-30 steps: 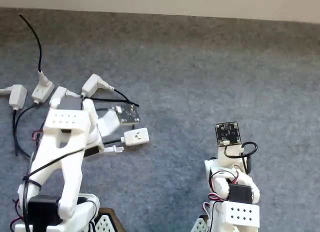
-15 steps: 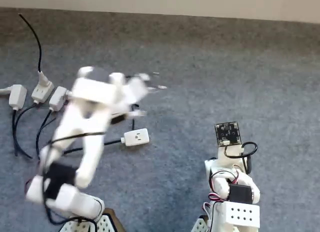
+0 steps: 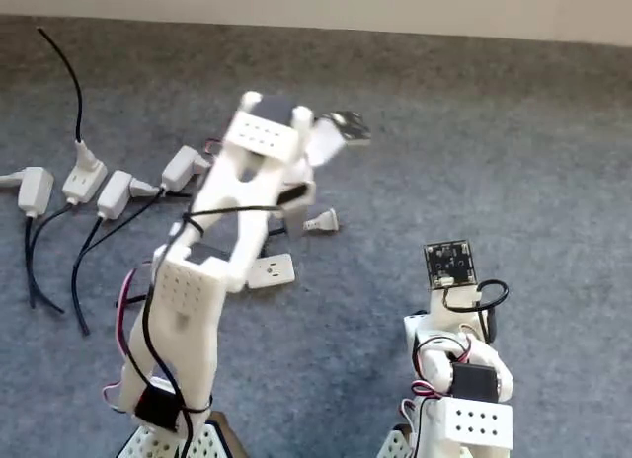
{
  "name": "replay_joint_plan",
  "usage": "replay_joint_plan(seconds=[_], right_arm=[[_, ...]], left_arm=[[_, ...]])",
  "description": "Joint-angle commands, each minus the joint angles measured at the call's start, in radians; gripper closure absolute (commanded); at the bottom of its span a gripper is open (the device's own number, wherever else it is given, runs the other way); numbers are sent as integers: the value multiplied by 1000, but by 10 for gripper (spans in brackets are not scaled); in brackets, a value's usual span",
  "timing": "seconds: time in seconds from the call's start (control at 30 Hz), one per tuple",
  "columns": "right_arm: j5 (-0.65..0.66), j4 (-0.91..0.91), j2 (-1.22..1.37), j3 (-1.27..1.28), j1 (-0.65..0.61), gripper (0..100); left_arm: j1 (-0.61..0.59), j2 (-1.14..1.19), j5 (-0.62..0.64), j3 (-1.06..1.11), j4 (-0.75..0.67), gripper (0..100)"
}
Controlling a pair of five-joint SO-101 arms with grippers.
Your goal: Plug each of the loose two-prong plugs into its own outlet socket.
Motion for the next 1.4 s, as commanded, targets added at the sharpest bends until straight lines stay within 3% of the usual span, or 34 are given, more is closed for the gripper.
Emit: replay_joint_plan(seconds=[0.0,0.27,0.43,0.7,0.97,1.13,1.37], right_arm=[[-5,-18,-10,-16,-13,653],[-5,-18,-10,-16,-13,653],[-5,-18,-10,-16,-13,653],[-5,-18,-10,-16,-13,653],[-5,-18,-10,-16,-13,653],[-5,-18,-10,-16,-13,653],[-5,-18,-10,-16,-13,653]], left_arm=[[-96,27,6,-111,41,768],[-65,12,5,171,43,776],[-28,-160,-58,397,35,776],[-27,-613,-120,944,-129,776],[50,-955,-123,1601,-436,776],[61,-1132,-123,1655,-358,776],[30,-1379,-117,1500,-224,776]])
